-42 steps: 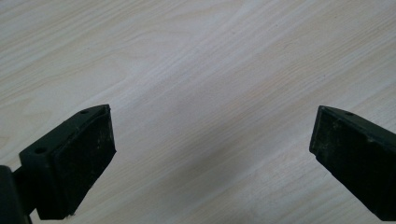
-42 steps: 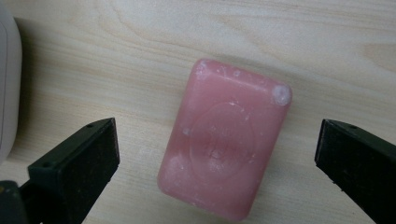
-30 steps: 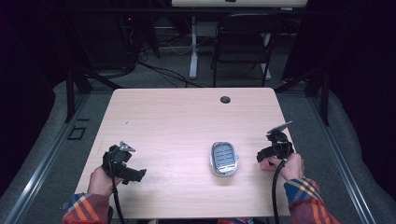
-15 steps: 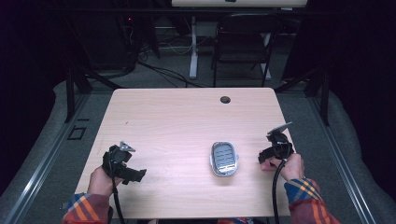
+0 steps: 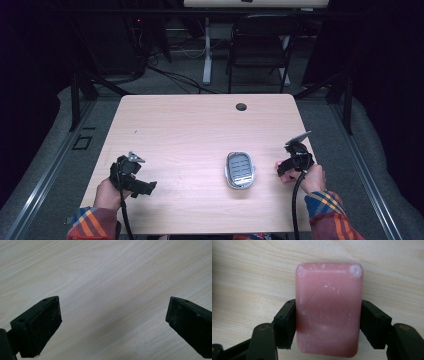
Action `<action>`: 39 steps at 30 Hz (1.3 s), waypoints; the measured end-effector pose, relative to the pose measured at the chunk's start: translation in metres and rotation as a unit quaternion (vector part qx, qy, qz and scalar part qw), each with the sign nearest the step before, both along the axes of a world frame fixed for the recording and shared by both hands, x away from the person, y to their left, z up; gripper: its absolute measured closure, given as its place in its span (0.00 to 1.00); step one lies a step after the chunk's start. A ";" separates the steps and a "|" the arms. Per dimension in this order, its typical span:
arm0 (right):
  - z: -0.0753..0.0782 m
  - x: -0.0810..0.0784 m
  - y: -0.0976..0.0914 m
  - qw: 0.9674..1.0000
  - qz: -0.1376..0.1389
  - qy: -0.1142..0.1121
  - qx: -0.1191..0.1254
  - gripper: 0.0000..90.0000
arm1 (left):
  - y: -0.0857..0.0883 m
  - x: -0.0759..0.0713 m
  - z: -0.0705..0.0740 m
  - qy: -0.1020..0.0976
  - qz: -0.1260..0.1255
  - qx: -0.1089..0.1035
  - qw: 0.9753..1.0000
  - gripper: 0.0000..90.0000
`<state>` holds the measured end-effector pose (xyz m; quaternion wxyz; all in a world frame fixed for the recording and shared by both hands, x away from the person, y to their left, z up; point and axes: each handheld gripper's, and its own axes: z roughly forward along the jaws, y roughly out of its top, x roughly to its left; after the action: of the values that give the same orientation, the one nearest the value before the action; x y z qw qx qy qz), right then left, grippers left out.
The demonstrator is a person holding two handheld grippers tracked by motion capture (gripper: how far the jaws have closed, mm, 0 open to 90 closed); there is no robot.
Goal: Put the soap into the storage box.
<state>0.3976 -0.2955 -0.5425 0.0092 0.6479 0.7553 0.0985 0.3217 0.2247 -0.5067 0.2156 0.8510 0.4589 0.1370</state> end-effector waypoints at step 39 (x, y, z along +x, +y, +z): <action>0.020 -0.007 0.008 0.999 0.043 -0.023 -0.002 0.40 | 0.001 0.000 0.000 0.000 0.000 -0.001 1.000 0.00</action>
<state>0.3908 -0.2879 -0.5221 0.0237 0.6126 0.7820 0.1122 0.3213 0.2257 -0.5064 0.2163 0.8509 0.4590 0.1361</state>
